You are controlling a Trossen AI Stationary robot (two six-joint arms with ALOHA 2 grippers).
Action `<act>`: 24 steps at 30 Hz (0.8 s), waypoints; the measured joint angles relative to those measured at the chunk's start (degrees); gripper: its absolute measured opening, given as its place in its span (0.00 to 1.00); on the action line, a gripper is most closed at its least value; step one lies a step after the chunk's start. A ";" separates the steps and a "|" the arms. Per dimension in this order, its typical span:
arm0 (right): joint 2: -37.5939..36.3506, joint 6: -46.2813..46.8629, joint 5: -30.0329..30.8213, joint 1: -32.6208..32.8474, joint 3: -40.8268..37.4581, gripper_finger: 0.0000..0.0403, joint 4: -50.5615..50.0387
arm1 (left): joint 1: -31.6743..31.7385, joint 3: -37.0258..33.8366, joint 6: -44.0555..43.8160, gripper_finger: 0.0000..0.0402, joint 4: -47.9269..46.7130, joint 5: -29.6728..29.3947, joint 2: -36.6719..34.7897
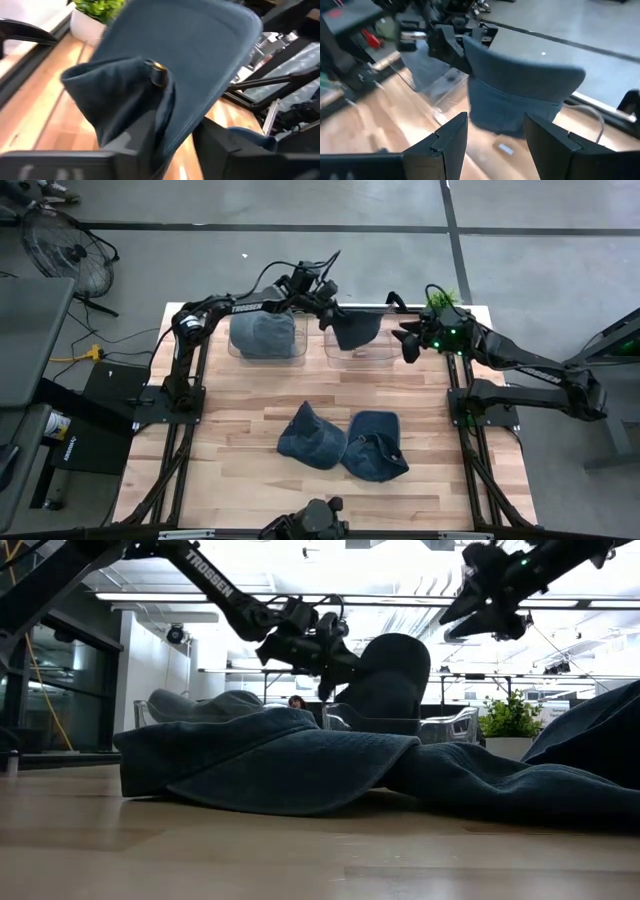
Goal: Pick & Place hat
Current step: Put the left blue cap into the right transparent bin
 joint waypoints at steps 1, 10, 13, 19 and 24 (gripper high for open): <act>1.01 -1.48 0.13 -0.11 0.00 0.47 0.82 | -0.20 0.00 -0.02 0.24 0.02 0.08 0.00; 11.09 -14.14 -4.99 -4.11 5.14 0.47 6.67 | -0.17 0.00 -1.21 0.03 0.21 3.88 0.00; 13.92 -20.86 -7.64 -6.07 10.22 0.47 3.42 | -0.27 -0.05 -0.95 0.02 -0.38 7.31 0.01; 19.82 -32.11 -14.73 -10.97 22.00 0.47 -10.14 | -0.24 -0.07 1.19 0.01 -0.04 13.55 0.11; 24.61 -36.78 -21.92 -14.65 29.95 0.47 -17.30 | -0.22 -0.07 3.44 0.01 0.04 18.36 0.11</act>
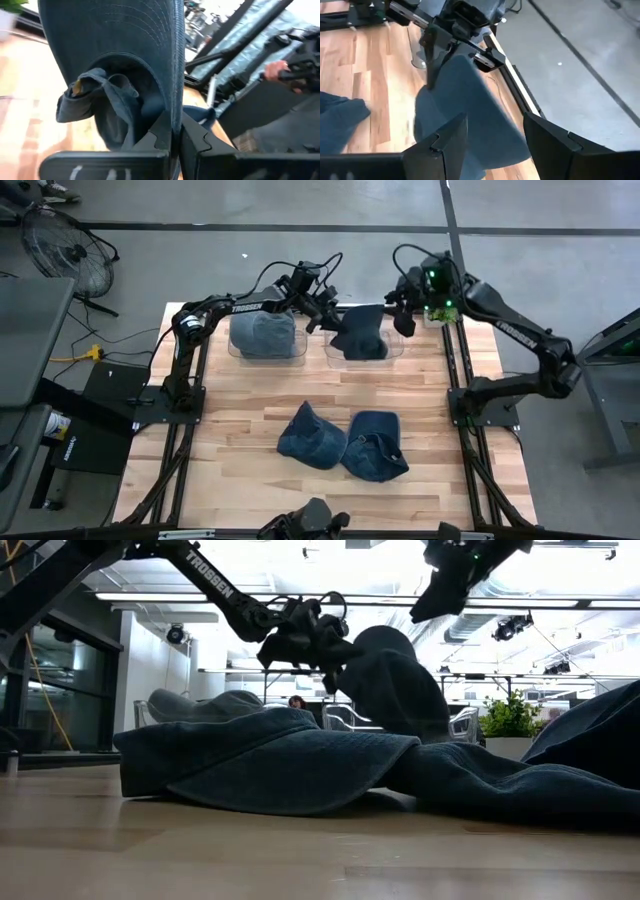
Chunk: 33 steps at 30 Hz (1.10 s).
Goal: Pick & Place hat
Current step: Put the left blue cap into the right transparent bin
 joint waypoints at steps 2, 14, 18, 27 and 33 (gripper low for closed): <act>1.93 -0.93 -2.14 -1.25 2.47 0.47 -1.75 | 0.00 0.00 0.47 0.01 0.00 1.49 0.00; 12.16 -5.72 -10.20 -3.03 9.13 0.47 -10.40 | 0.00 0.00 1.57 0.00 -0.02 2.42 0.00; 12.98 -6.00 -11.11 -3.03 9.17 0.47 -10.62 | -0.01 0.00 1.55 0.00 -0.04 2.47 0.00; 12.99 -6.20 -12.34 -3.05 9.19 0.40 -11.98 | -0.07 0.00 1.51 0.00 -0.13 1.24 0.00; 12.94 -6.45 -12.40 -3.05 9.19 0.18 -12.68 | 0.00 0.00 0.72 0.07 -0.20 -2.13 -0.01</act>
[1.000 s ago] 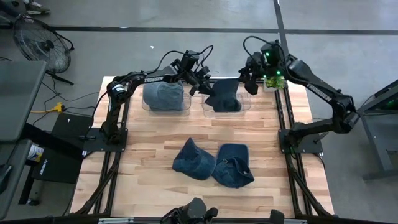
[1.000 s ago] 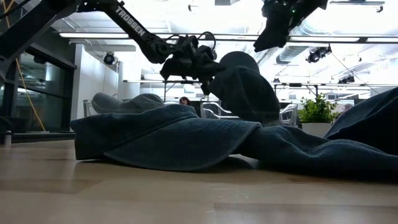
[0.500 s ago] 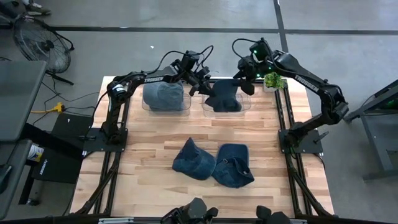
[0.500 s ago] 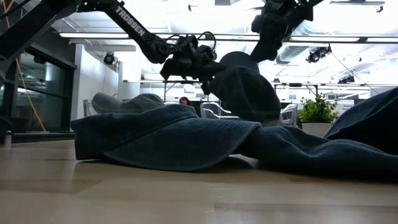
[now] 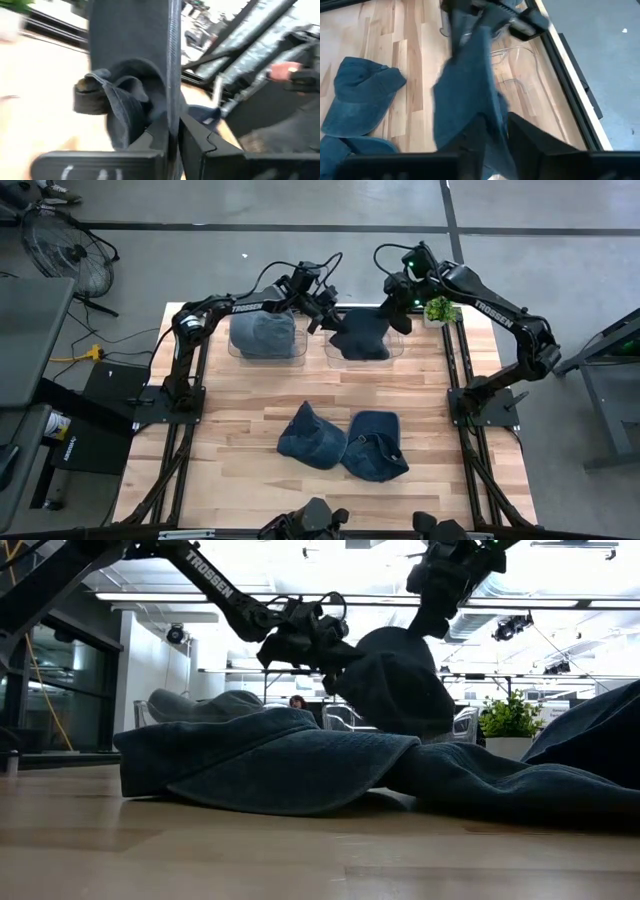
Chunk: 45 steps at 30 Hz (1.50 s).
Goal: Pick & Place hat
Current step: Put the left blue cap into the right transparent bin
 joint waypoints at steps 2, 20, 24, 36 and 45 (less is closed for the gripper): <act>-0.02 -0.01 -0.52 0.00 0.00 0.09 -0.11 | 0.18 0.00 -0.02 0.10 -0.02 -1.89 -0.01; -0.04 14.70 11.34 0.09 0.00 0.01 2.33 | 5.60 0.07 -1.11 0.47 5.76 -10.34 -2.24; -0.02 24.40 16.16 0.23 -0.14 0.01 0.09 | 6.56 0.15 -1.13 0.48 6.42 -14.28 -4.73; -0.04 42.99 20.10 1.71 -1.70 0.01 -2.69 | 7.82 0.09 -0.85 0.48 6.20 -33.81 -8.76; -0.02 46.55 19.62 6.04 -1.73 0.01 -3.73 | 7.84 0.09 -0.69 0.48 6.68 -34.28 -8.69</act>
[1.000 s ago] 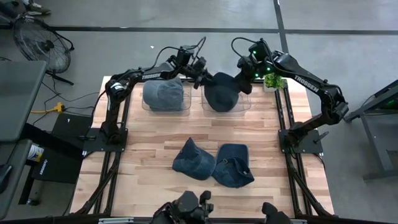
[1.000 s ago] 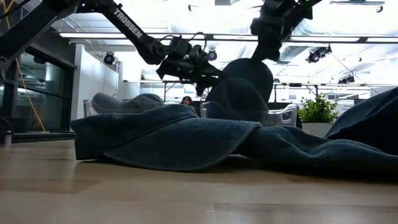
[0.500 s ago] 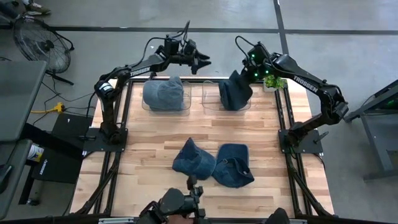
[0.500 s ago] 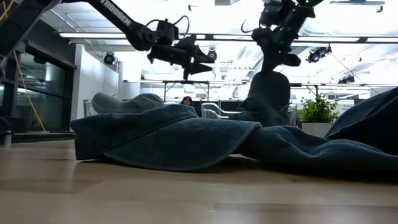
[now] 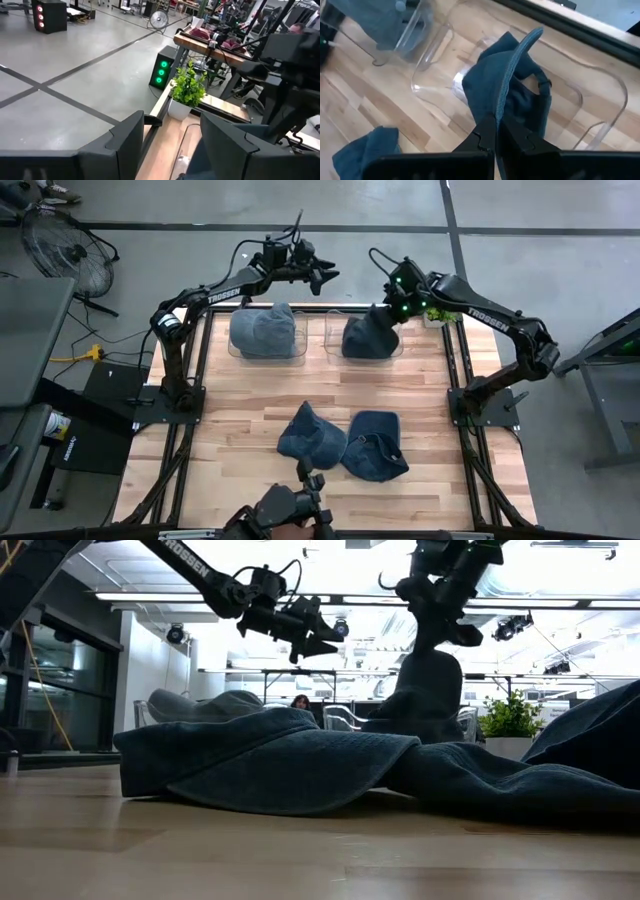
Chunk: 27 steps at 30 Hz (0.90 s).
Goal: Pick & Place hat
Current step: Put the left blue cap into the right transparent bin
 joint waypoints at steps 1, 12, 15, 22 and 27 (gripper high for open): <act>0.00 0.29 0.09 0.29 0.00 0.01 -0.32 | 0.00 0.00 0.00 0.48 -0.01 0.00 0.00; 0.39 1.61 4.91 -0.38 -2.46 0.01 -0.82 | 0.00 0.00 -0.14 0.48 -0.03 -0.02 0.00; 0.48 2.88 3.37 -0.88 -6.66 0.01 1.86 | 0.45 -0.07 -0.37 0.48 -0.74 -0.15 -0.95; 0.07 5.20 3.28 -0.88 -12.25 0.09 10.24 | 1.16 -0.03 2.59 0.48 -4.39 0.91 -4.67; -0.40 2.78 4.68 -0.94 -12.31 0.19 9.99 | 1.47 -0.08 6.33 0.48 -14.40 0.17 -8.33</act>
